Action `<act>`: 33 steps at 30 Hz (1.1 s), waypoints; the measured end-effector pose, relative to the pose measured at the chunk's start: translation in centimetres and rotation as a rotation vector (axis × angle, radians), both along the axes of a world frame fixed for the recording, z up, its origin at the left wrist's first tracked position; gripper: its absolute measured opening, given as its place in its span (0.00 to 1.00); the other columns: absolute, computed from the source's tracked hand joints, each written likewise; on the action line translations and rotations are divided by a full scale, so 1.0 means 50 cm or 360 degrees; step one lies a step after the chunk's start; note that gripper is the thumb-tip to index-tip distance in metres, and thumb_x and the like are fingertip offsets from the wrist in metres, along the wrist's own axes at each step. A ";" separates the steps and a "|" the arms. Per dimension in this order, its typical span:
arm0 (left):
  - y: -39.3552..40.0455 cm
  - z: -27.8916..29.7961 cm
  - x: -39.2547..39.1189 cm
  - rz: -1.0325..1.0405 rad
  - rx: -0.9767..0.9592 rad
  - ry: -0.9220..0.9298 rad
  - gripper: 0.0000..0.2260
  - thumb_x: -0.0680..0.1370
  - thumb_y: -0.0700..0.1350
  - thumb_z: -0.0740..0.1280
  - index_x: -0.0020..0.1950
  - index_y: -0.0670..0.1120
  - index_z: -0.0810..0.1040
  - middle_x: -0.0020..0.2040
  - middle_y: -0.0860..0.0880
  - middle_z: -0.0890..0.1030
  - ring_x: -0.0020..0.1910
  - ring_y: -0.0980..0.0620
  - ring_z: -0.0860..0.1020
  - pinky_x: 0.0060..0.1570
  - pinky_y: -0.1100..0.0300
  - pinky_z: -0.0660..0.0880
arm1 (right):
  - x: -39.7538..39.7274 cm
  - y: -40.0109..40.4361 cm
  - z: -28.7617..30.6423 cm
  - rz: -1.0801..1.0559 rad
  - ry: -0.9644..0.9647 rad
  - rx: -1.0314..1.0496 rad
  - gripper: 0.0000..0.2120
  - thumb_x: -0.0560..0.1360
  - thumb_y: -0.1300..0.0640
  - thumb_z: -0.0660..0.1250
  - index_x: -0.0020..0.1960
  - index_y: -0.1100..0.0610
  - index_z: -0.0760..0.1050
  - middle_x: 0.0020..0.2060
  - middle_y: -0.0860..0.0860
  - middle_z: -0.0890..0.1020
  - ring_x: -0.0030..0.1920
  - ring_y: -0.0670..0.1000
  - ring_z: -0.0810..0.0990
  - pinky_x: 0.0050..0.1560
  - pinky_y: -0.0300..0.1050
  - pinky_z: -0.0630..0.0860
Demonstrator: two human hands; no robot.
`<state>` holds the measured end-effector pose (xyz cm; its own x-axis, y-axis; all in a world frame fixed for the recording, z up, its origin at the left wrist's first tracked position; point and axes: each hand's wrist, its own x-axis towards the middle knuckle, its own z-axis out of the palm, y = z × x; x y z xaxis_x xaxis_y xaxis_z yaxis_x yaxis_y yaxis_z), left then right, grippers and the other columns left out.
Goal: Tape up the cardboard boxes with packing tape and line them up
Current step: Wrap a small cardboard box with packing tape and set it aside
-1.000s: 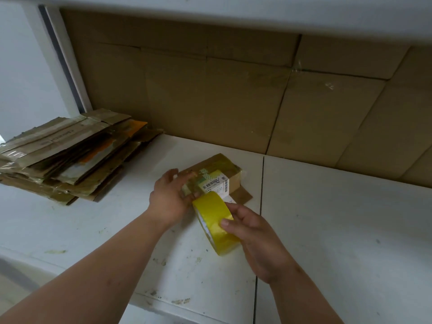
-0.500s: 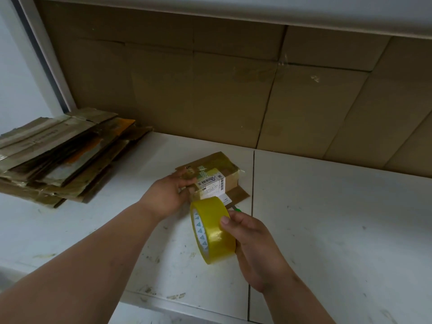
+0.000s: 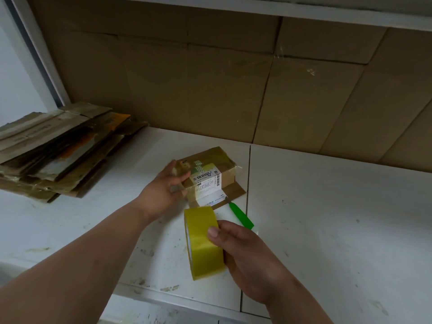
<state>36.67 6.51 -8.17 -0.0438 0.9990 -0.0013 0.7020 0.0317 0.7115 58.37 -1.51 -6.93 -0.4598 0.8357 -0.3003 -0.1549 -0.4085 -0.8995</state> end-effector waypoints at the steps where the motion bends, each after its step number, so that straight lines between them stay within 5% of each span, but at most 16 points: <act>1: -0.006 0.003 0.009 0.0099 0.0070 -0.0010 0.23 0.80 0.46 0.68 0.74 0.57 0.69 0.80 0.54 0.53 0.77 0.52 0.59 0.71 0.62 0.58 | 0.000 0.000 -0.001 0.0047 -0.0033 0.0020 0.15 0.71 0.53 0.71 0.55 0.57 0.82 0.55 0.58 0.84 0.59 0.58 0.82 0.63 0.51 0.76; 5: -0.035 0.009 0.030 0.0503 0.0091 -0.0730 0.19 0.77 0.43 0.71 0.67 0.50 0.75 0.57 0.48 0.81 0.50 0.51 0.80 0.49 0.58 0.74 | 0.012 0.011 -0.009 0.0134 -0.0086 0.0129 0.16 0.71 0.53 0.76 0.56 0.57 0.83 0.56 0.57 0.84 0.58 0.56 0.82 0.61 0.48 0.77; 7: -0.048 0.009 0.029 0.0640 -0.0126 -0.0919 0.13 0.78 0.48 0.71 0.60 0.46 0.76 0.50 0.45 0.83 0.49 0.46 0.81 0.49 0.54 0.76 | 0.020 0.018 -0.014 0.0171 -0.0126 0.0178 0.21 0.67 0.50 0.76 0.57 0.58 0.82 0.55 0.57 0.84 0.58 0.57 0.82 0.62 0.50 0.77; 10: -0.068 0.010 0.034 0.0623 -0.0414 -0.1134 0.18 0.77 0.56 0.69 0.54 0.42 0.81 0.49 0.44 0.84 0.49 0.43 0.81 0.50 0.51 0.76 | 0.030 0.025 -0.018 0.0275 -0.0174 0.0231 0.25 0.66 0.48 0.74 0.59 0.59 0.81 0.56 0.57 0.84 0.60 0.61 0.81 0.63 0.52 0.77; 14: -0.088 0.003 0.050 0.0513 -0.0591 -0.1282 0.22 0.73 0.55 0.73 0.56 0.39 0.82 0.50 0.41 0.84 0.48 0.45 0.79 0.48 0.54 0.74 | 0.063 0.045 -0.006 0.0361 -0.0245 0.0317 0.18 0.72 0.52 0.72 0.58 0.60 0.81 0.53 0.57 0.85 0.57 0.60 0.82 0.61 0.50 0.77; 16: -0.092 -0.002 0.055 0.0513 -0.0581 -0.1344 0.23 0.69 0.54 0.75 0.56 0.38 0.82 0.55 0.38 0.83 0.49 0.44 0.79 0.50 0.52 0.74 | 0.077 0.074 -0.009 0.0085 -0.0569 0.0467 0.06 0.76 0.54 0.70 0.50 0.54 0.83 0.46 0.53 0.86 0.48 0.53 0.83 0.51 0.44 0.77; 18: -0.097 -0.001 0.063 0.0531 -0.0548 -0.1400 0.28 0.63 0.56 0.76 0.55 0.38 0.83 0.56 0.36 0.82 0.49 0.43 0.78 0.52 0.51 0.73 | 0.086 0.109 -0.024 -0.0274 -0.1221 0.0722 0.04 0.76 0.52 0.70 0.49 0.50 0.81 0.45 0.48 0.83 0.47 0.48 0.81 0.46 0.41 0.74; 21: -0.103 0.004 0.075 0.0587 -0.0546 -0.1498 0.31 0.55 0.57 0.78 0.52 0.40 0.85 0.54 0.36 0.83 0.50 0.42 0.78 0.59 0.48 0.74 | 0.085 0.138 -0.054 -0.0118 -0.2122 0.1040 0.21 0.76 0.42 0.66 0.66 0.49 0.73 0.57 0.48 0.75 0.57 0.51 0.76 0.56 0.46 0.73; 23: -0.103 0.002 0.079 0.0631 -0.0559 -0.1585 0.35 0.49 0.56 0.81 0.51 0.39 0.86 0.53 0.37 0.84 0.50 0.42 0.78 0.64 0.44 0.72 | 0.082 0.145 -0.068 0.0044 -0.2342 0.1106 0.22 0.77 0.39 0.63 0.67 0.48 0.71 0.59 0.49 0.74 0.58 0.52 0.75 0.58 0.47 0.71; 27: -0.099 0.007 0.091 0.0723 -0.0631 -0.1637 0.19 0.67 0.47 0.77 0.53 0.37 0.85 0.56 0.35 0.82 0.49 0.42 0.77 0.63 0.44 0.73 | 0.080 0.157 -0.061 0.0073 -0.2410 0.1217 0.13 0.80 0.45 0.60 0.59 0.51 0.74 0.50 0.47 0.76 0.50 0.51 0.78 0.52 0.46 0.70; 33: -0.090 0.020 0.110 0.0769 -0.0759 -0.1749 0.14 0.73 0.41 0.71 0.57 0.37 0.82 0.44 0.38 0.84 0.36 0.43 0.81 0.36 0.55 0.78 | 0.093 0.177 0.015 -0.0179 -0.1847 0.1085 0.05 0.82 0.51 0.59 0.54 0.52 0.70 0.39 0.46 0.76 0.37 0.47 0.76 0.39 0.45 0.74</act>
